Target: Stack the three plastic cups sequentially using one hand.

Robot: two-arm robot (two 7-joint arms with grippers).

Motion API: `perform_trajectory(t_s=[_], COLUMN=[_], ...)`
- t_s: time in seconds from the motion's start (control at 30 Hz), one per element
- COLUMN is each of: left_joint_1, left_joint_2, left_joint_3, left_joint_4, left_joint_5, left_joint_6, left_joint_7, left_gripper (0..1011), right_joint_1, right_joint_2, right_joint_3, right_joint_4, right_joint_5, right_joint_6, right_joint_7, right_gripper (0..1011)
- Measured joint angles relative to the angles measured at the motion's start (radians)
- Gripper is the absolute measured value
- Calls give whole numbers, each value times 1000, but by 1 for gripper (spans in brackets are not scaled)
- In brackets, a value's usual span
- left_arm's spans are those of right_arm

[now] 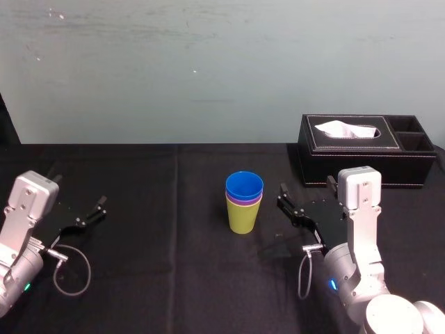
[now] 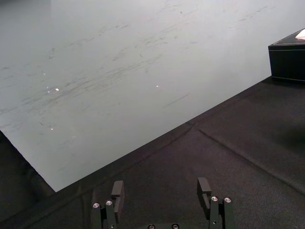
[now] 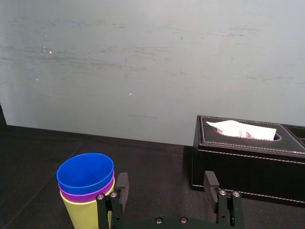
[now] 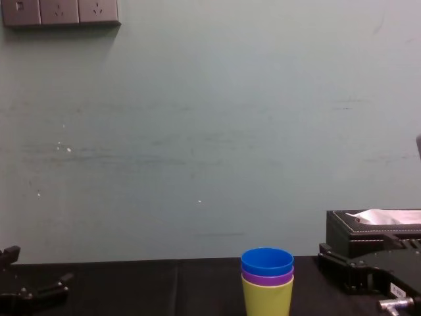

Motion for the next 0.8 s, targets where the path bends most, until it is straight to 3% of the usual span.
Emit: perform_trajectory(t_s=[0.8], left_joint_1=[0], left_joint_2=[0], left_joint_3=[0], left_joint_4=[0], left_joint_5=[0], left_joint_6=[0], left_joint_7=[0], left_gripper=[1000], right_joint_1=[0], right_joint_2=[0], right_joint_3=[0], right_joint_4=[0], right_joint_5=[0], right_joint_6=[0], right_joint_7=[0], right_gripper=[1003])
